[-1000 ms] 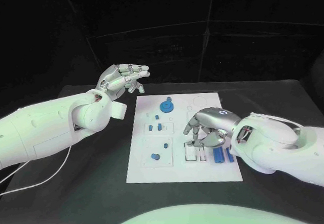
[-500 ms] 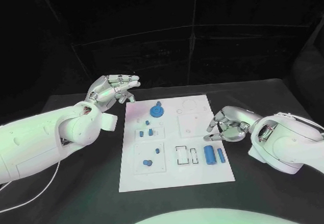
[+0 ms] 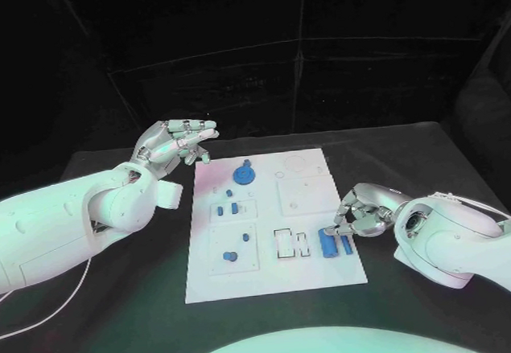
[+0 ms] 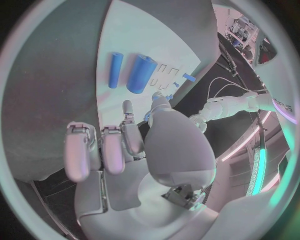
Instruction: Assemble the parts on the task board
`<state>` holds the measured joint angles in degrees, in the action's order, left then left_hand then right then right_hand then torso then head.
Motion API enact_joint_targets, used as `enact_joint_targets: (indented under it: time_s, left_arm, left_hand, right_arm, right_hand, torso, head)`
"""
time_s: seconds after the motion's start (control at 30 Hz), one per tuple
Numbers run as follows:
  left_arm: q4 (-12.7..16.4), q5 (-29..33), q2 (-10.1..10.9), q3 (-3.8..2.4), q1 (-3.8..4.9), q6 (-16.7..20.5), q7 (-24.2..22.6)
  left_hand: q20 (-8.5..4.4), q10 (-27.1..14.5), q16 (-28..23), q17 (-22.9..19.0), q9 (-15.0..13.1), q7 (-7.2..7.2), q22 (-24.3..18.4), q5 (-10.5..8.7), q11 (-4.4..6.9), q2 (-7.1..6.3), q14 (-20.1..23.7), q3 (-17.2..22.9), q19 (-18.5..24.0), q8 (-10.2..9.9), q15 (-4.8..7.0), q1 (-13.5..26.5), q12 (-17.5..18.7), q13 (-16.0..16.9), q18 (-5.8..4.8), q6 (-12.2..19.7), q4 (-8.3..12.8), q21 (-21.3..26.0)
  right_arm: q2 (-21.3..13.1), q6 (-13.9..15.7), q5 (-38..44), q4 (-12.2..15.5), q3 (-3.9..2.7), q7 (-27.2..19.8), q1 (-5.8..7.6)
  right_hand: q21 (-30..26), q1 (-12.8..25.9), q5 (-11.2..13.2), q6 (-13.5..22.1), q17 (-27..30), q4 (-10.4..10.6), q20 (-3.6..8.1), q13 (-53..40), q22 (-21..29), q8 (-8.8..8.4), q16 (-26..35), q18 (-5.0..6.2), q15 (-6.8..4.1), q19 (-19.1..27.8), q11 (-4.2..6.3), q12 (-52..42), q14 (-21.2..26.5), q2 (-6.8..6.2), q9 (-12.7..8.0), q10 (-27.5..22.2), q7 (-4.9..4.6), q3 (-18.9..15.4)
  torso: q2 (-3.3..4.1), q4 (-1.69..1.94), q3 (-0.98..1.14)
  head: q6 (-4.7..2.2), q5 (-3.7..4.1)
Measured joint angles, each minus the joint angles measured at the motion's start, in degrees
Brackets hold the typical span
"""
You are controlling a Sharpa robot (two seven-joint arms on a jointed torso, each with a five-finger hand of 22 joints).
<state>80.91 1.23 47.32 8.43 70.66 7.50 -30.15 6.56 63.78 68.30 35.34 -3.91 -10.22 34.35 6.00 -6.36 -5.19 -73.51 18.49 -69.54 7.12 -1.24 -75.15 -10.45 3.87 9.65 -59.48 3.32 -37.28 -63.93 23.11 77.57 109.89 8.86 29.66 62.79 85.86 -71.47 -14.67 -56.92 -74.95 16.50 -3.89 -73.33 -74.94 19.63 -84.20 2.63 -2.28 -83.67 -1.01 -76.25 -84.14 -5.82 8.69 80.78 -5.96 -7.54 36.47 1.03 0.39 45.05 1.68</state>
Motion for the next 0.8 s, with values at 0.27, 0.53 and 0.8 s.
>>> enact_joint_targets:
  time_s: [0.27,0.53,0.8]
  left_arm:
    - [-0.01,0.00,0.07,0.03,-0.05,-0.01,-0.03]
    - [0.02,0.00,0.20,0.05,-0.07,-0.02,-0.05]
    - [-0.07,0.00,0.28,0.05,-0.07,-0.04,-0.05]
  left_hand:
    - [0.00,0.22,0.00,0.00,0.00,0.00,-0.05,0.00,0.22,0.00,0.00,0.00,0.00,0.00,0.00,0.00,0.00,0.00,0.00,0.00,0.00,0.00]
    - [0.00,0.22,0.00,0.01,0.00,0.00,-0.05,0.00,0.22,0.00,0.00,-0.01,0.00,0.00,0.00,0.00,0.00,0.00,-0.01,0.00,-0.01,0.00]
    - [0.00,0.21,0.00,0.01,0.00,0.00,-0.04,0.00,0.22,0.00,0.00,-0.15,0.00,0.00,0.00,0.00,0.00,0.00,0.00,0.00,-0.15,0.00]
  right_arm:
    - [0.92,-0.59,2.16,-0.25,0.16,1.77,-0.58]
    - [1.73,-1.29,3.78,-0.56,0.19,2.62,-1.15]
    - [2.54,-2.64,4.82,-0.79,0.22,2.97,-2.17]
  right_hand:
    - [0.00,0.57,0.34,-0.21,0.01,0.24,0.00,-0.18,0.00,0.50,0.00,0.00,-0.20,0.00,0.00,0.00,0.20,0.56,0.26,0.00,0.21,-0.56]
    - [0.23,0.59,0.33,-0.41,0.01,0.23,0.00,-0.59,0.01,0.74,-0.23,0.01,-0.20,0.00,0.18,-0.24,0.20,0.59,0.47,0.21,0.41,-0.87]
    - [0.38,0.60,0.33,-0.61,0.02,0.23,0.21,-1.00,0.01,1.17,-0.22,0.01,-0.20,-0.21,0.20,-0.47,0.20,0.58,0.63,0.61,0.61,-0.87]
  torso:
    - [0.00,0.04,-0.03]
    - [0.04,0.07,-0.08]
    - [0.04,0.07,-0.08]
  head:
    - [0.02,0.15]
    - [0.13,0.16]
    - [0.33,0.03]
